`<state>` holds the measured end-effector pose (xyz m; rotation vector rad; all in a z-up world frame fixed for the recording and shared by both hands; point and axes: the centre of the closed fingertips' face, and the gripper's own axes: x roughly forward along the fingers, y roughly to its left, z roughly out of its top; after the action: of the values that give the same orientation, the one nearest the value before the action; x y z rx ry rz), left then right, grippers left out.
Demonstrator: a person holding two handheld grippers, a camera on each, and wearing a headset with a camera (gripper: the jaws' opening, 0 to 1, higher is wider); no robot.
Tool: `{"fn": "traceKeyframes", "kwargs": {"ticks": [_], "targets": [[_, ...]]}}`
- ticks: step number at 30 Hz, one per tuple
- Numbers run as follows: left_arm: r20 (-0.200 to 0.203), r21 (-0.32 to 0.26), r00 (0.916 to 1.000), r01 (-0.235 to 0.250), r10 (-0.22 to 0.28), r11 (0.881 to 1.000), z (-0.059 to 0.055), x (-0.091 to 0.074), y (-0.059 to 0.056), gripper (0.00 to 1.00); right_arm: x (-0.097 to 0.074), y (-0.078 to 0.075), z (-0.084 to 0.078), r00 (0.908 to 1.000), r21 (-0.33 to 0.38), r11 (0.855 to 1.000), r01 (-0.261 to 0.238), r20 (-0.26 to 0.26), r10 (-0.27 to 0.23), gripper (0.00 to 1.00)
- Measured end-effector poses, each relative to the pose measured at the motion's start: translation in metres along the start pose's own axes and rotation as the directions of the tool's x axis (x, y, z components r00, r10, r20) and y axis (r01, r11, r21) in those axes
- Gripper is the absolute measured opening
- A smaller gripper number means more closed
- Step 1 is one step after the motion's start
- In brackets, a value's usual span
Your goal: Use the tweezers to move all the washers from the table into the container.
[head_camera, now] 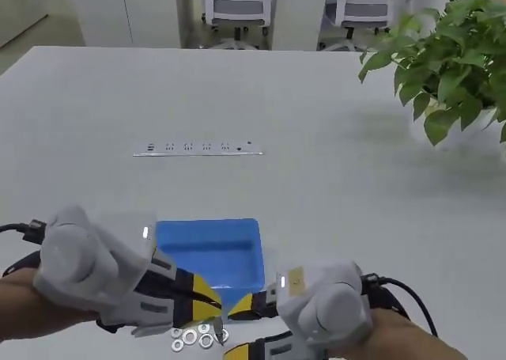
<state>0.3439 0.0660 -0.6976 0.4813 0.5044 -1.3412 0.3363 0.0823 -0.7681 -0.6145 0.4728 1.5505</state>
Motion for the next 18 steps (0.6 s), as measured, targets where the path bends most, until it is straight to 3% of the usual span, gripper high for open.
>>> {"fn": "traceKeyframes", "kwargs": {"ticks": [18], "targets": [[0.001,0.002,0.9999,0.013,-0.013,1.000,0.001,0.000,-0.002,0.05,0.013,-0.005,0.000,0.9985,-0.037,0.998,-0.049,-0.028,0.048,0.14]]}}
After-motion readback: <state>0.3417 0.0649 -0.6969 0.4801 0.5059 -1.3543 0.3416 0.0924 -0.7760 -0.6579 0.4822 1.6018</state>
